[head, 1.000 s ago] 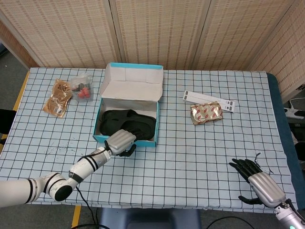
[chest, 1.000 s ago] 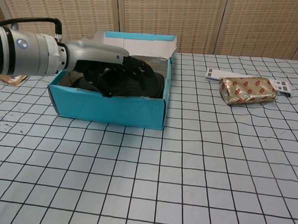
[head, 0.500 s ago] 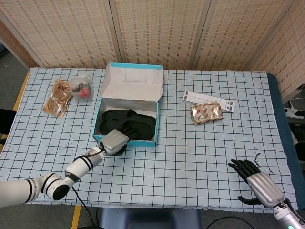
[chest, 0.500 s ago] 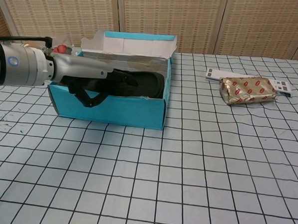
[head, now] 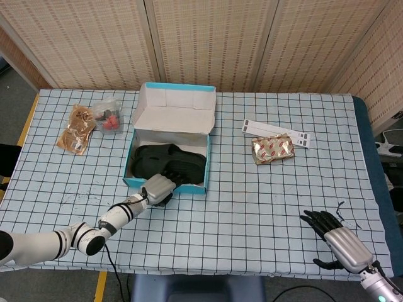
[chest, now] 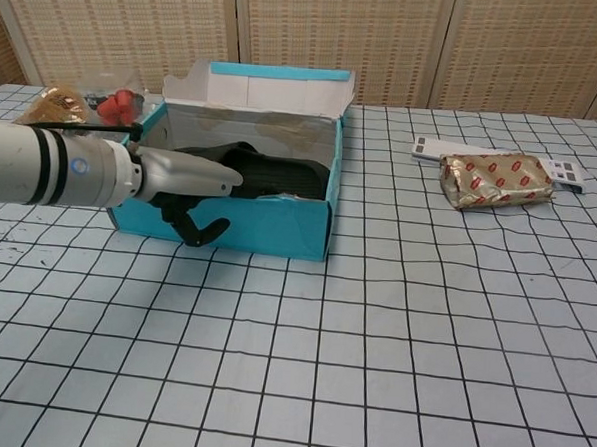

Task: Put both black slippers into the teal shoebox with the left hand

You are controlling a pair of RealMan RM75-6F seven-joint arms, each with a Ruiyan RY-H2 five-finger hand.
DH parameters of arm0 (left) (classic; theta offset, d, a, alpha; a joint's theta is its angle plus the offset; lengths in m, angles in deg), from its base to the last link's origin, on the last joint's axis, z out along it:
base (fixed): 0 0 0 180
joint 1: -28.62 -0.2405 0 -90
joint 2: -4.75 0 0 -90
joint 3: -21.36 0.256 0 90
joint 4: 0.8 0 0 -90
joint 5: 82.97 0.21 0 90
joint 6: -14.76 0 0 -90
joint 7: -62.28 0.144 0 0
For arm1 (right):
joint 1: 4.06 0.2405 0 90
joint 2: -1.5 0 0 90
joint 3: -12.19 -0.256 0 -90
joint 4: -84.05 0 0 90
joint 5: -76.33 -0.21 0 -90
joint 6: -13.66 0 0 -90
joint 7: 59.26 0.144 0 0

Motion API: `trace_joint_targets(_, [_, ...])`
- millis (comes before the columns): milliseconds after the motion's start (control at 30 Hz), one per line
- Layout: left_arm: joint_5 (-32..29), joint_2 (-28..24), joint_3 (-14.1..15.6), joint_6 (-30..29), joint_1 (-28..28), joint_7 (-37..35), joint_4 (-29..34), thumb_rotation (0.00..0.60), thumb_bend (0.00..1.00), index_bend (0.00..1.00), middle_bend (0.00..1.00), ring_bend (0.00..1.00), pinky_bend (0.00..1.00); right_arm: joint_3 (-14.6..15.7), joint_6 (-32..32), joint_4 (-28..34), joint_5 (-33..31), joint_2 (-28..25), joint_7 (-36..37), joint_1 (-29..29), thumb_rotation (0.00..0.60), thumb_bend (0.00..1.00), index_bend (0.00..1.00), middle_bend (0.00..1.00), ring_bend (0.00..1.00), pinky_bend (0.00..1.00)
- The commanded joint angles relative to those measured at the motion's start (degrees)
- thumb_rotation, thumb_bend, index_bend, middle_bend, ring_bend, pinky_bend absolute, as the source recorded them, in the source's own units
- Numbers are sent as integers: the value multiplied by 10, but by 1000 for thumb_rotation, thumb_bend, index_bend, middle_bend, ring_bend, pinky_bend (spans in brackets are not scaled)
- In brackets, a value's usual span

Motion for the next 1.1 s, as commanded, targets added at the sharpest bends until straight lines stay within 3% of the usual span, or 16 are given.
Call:
trace_joint_targets(33, [-11, 9, 3, 17, 9, 3, -13, 600, 764, 0, 0, 0, 0, -1, -1, 0, -1, 0, 1, 0, 600, 75, 0, 0, 0, 0])
trace_joint_targets(300, [-49, 16, 22, 51, 29, 21, -28, 600, 764, 0, 0, 0, 0, -1, 1, -2, -1, 0, 2, 1, 600, 75, 0, 0, 0, 0])
trace_joint_targets(433, [-56, 11, 19, 34, 31, 23, -12, 600, 763, 0, 0, 0, 0, -1, -1, -2, 0, 0, 3, 1, 600, 75, 0, 0, 0, 0])
trace_joint_targets(667, [51, -13, -22, -71, -18, -40, 38, 600, 752, 0, 0, 0, 1, 1, -9, -3, 4, -2, 7, -1, 600, 74, 0, 0, 0, 0])
trace_joint_targets(1100, [169, -81, -36, -162, -76, -129, 102, 600, 716, 0, 0, 0, 18, 5, -13, 2, 12, -2, -3, -4, 600, 75, 0, 0, 0, 0])
